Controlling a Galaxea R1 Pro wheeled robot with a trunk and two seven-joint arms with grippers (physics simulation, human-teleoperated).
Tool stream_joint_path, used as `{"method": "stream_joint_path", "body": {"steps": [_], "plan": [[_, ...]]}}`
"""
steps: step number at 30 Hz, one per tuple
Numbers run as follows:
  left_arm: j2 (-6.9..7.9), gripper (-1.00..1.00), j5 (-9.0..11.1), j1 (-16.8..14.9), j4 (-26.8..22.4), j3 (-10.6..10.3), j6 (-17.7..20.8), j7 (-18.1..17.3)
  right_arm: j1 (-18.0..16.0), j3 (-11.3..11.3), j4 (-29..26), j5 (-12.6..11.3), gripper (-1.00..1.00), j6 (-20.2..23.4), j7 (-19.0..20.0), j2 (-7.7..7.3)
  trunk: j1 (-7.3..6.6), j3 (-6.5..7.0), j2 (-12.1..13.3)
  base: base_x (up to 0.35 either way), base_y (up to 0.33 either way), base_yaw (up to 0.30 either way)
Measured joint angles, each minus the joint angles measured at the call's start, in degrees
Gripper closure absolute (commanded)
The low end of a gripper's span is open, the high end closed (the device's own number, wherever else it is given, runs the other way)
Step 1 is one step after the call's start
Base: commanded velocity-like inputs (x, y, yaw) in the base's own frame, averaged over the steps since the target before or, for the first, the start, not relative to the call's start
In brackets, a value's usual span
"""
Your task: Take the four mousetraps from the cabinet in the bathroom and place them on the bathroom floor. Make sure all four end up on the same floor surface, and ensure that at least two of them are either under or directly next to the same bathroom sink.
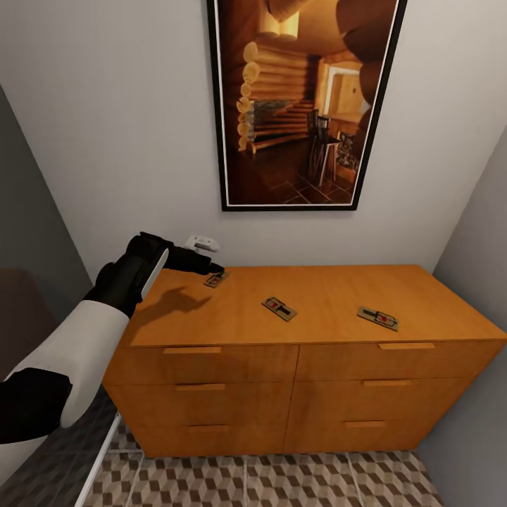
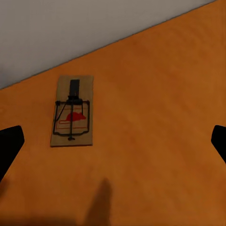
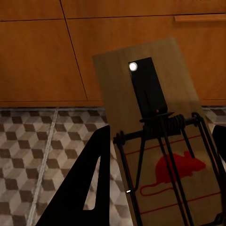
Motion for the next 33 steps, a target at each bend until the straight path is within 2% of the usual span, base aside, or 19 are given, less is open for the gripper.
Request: {"method": "stream_joint_path", "body": {"steps": [33], "plan": [[-0.04,-1.0,0.2,0.0,0.2,0.1,0.1,0.1,0.0,0.0,0.0,0.0,1.0,0.0,0.0,0.0,0.0,0.0,0.0,0.034,0.0,0.0]]}}
